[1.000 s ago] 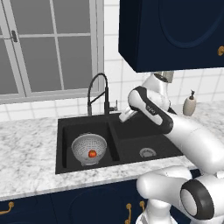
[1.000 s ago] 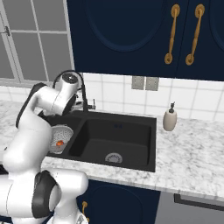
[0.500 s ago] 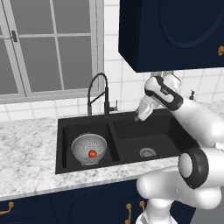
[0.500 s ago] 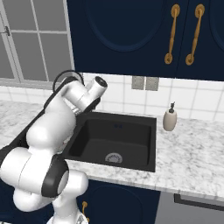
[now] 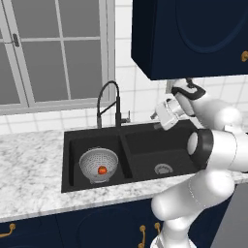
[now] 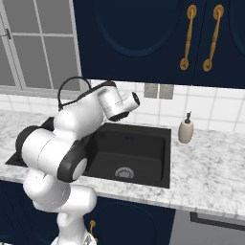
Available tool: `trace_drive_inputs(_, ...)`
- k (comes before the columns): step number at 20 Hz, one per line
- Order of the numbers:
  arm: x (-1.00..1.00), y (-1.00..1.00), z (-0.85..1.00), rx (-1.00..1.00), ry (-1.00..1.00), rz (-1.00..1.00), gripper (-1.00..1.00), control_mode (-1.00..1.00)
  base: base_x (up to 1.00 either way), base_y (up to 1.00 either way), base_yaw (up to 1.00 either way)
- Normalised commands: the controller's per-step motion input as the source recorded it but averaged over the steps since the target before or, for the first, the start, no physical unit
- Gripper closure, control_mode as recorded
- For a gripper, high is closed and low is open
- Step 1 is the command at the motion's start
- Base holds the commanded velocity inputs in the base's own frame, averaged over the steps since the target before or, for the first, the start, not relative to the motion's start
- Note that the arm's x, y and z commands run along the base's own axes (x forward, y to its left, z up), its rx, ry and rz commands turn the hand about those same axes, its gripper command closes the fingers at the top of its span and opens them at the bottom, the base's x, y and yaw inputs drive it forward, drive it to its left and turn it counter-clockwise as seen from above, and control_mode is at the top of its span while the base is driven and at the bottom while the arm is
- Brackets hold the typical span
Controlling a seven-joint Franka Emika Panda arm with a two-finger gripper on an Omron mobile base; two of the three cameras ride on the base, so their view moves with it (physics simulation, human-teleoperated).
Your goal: Put the colander in the sink, put the apple in the colander, and turn on the sink faucet and pour water over the colander.
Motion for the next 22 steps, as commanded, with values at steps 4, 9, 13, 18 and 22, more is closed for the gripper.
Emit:
trace_drive_inputs(4,0.47,-0.01,-0.06,0.25,-0.06,0.0,-1.0,-1.0,0.0,0.0,0.0)
trace_drive_inputs(9,0.21,0.0,-0.13,0.3,-0.04,-0.04,-1.0,-1.0,0.0,0.0,0.0)
trace_drive_inputs(13,0.29,0.0,-0.25,0.26,0.0,-0.2,-1.0,-1.0,0.0,0.0,0.0)
trace_drive_inputs(18,0.55,0.11,-0.04,0.08,0.0,-0.28,-1.0,-1.0,0.0,0.0,0.0)
trace_drive_inputs(22,0.48,0.02,-0.15,0.0,0.0,-0.13,-1.0,-1.0,0.0,0.0,0.0)
